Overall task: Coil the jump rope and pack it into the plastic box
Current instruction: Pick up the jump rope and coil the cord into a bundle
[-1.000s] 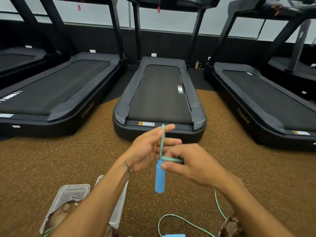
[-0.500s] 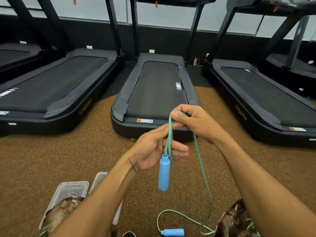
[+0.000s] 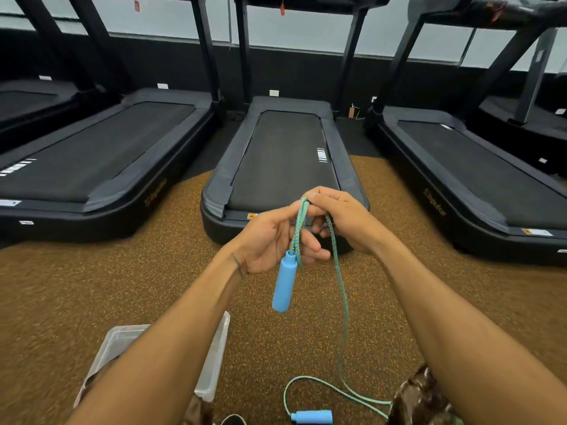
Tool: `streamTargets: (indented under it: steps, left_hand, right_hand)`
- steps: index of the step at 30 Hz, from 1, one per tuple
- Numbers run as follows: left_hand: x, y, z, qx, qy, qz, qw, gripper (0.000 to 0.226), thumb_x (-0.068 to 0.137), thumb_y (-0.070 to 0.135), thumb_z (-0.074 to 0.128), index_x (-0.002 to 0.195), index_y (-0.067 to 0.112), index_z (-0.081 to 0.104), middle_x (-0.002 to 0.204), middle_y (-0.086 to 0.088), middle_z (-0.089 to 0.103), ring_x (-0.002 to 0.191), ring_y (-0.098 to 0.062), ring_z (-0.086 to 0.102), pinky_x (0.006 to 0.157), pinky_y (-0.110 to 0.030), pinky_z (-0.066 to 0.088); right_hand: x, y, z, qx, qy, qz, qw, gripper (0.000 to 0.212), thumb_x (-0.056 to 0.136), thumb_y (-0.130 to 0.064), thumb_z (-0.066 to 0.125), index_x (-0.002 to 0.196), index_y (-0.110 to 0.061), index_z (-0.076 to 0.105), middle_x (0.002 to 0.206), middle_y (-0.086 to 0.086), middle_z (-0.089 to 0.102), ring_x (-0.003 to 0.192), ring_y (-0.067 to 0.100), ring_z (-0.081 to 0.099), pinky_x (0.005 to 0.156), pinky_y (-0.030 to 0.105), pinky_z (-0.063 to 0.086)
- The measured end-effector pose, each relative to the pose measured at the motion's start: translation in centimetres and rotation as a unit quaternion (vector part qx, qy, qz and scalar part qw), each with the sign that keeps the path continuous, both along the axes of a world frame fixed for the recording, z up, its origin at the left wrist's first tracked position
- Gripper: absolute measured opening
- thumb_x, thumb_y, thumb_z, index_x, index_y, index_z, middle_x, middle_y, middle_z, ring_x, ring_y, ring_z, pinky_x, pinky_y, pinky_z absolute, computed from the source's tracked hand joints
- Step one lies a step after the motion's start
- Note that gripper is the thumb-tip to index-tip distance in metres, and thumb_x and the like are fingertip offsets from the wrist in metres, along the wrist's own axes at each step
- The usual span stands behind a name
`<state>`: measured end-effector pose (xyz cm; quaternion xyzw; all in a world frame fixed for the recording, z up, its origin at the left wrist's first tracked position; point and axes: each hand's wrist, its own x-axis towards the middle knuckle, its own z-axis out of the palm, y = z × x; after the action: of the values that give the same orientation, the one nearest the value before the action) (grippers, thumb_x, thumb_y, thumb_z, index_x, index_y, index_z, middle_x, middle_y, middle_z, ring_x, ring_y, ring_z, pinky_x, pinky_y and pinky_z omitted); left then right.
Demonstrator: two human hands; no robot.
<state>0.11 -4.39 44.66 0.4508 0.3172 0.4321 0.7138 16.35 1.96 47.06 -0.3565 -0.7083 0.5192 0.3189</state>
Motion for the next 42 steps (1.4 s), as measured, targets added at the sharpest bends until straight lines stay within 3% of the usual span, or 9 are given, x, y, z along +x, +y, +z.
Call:
streamTargets:
  steps: [9,15,18,21,24,29,33,36,42]
  left_hand:
    - [0.2,0.9,0.8,0.051,0.048,0.063,0.996,0.037,0.105,0.026,0.041,0.135,0.010,0.057,0.071,-0.009,0.071,0.072,-0.027,0.075,0.086,-0.049,0.056]
    - [0.0,1.1,0.8,0.055,-0.033,0.088,0.994,0.040,0.106,0.030,0.041,0.142,0.019,0.053,0.060,-0.005,0.061,0.067,-0.026,0.072,0.081,-0.049,0.058]
    - [-0.7,1.5,1.6,0.048,-0.076,0.102,0.991,0.040,0.106,0.037,0.038,0.140,0.026,0.056,0.061,-0.004,0.055,0.064,-0.024,0.068,0.068,-0.043,0.061]
    - [-1.4,2.0,2.0,0.057,-0.078,0.092,0.991,0.041,0.105,0.041,0.037,0.138,0.030,0.058,0.067,-0.005,0.062,0.076,-0.028,0.070,0.085,-0.054,0.056]
    - [-1.8,2.4,2.3,0.056,-0.074,0.104,0.990,0.040,0.105,0.041,0.037,0.139,0.033,0.056,0.089,-0.011,0.075,0.082,-0.030,0.075,0.082,-0.049,0.057]
    - [-2.2,2.7,2.2,0.051,-0.018,0.102,0.993,0.036,0.104,0.044,0.039,0.137,0.045,0.053,0.125,-0.016,0.068,0.112,-0.038,0.067,0.091,-0.055,0.050]
    - [-2.1,3.1,1.6,0.043,0.016,0.135,0.990,0.034,0.102,0.037,0.048,0.134,0.039,0.058,0.115,-0.016,0.073,0.109,-0.032,0.069,0.097,-0.056,0.049]
    - [-1.9,3.6,0.6,0.034,0.027,0.164,0.985,0.036,0.101,0.036,0.051,0.136,0.037,0.058,0.099,-0.012,0.076,0.097,-0.028,0.073,0.096,-0.052,0.053]
    - [-1.5,4.4,-1.8,0.035,0.093,0.161,0.982,0.038,0.101,0.027,0.055,0.139,0.028,0.056,0.075,-0.012,0.071,0.078,-0.030,0.072,0.081,-0.043,0.056]
  right_hand:
    - [-0.8,0.7,-0.2,-0.130,0.125,-0.028,0.983,0.036,0.101,-0.041,0.049,0.084,-0.013,0.064,0.059,0.003,0.052,0.053,0.012,0.044,0.056,0.029,0.037]
    - [-0.6,0.8,-1.8,-0.151,0.163,0.017,0.975,0.057,0.106,-0.045,0.035,0.121,0.004,0.060,0.077,0.013,0.064,0.058,0.017,0.044,0.058,0.033,0.036]
    - [-0.3,0.9,-3.2,-0.101,0.084,0.001,0.991,0.036,0.107,-0.033,0.037,0.117,-0.007,0.061,0.075,-0.002,0.058,0.061,0.012,0.041,0.058,0.028,0.033]
    - [-0.4,0.6,-4.1,-0.075,0.033,-0.033,0.996,0.028,0.106,-0.031,0.043,0.105,-0.013,0.064,0.074,-0.001,0.054,0.058,0.010,0.041,0.054,0.025,0.035]
    - [-0.4,0.0,-5.1,-0.031,-0.017,-0.029,0.999,0.026,0.105,-0.032,0.046,0.100,-0.017,0.066,0.076,0.000,0.060,0.057,0.011,0.047,0.051,0.023,0.038]
    - [-0.4,-1.1,-6.6,-0.009,-0.080,-0.007,0.997,0.027,0.104,-0.032,0.048,0.090,-0.037,0.070,0.079,0.001,0.062,0.062,0.012,0.053,0.054,0.023,0.043]
    - [-0.4,-1.0,-6.9,0.053,-0.165,-0.009,0.985,0.024,0.101,-0.034,0.054,0.094,-0.021,0.072,0.066,-0.009,0.059,0.053,0.002,0.047,0.056,0.026,0.040]
    - [-0.5,-1.2,-7.1,0.109,-0.234,0.005,0.966,0.022,0.099,-0.040,0.057,0.083,-0.035,0.071,0.061,-0.010,0.058,0.049,-0.001,0.045,0.056,0.027,0.038]
    - [-1.2,-1.7,-6.1,0.146,-0.232,0.021,0.961,0.026,0.090,-0.045,0.067,0.081,-0.021,0.075,0.053,-0.012,0.053,0.050,0.002,0.043,0.052,0.024,0.034]
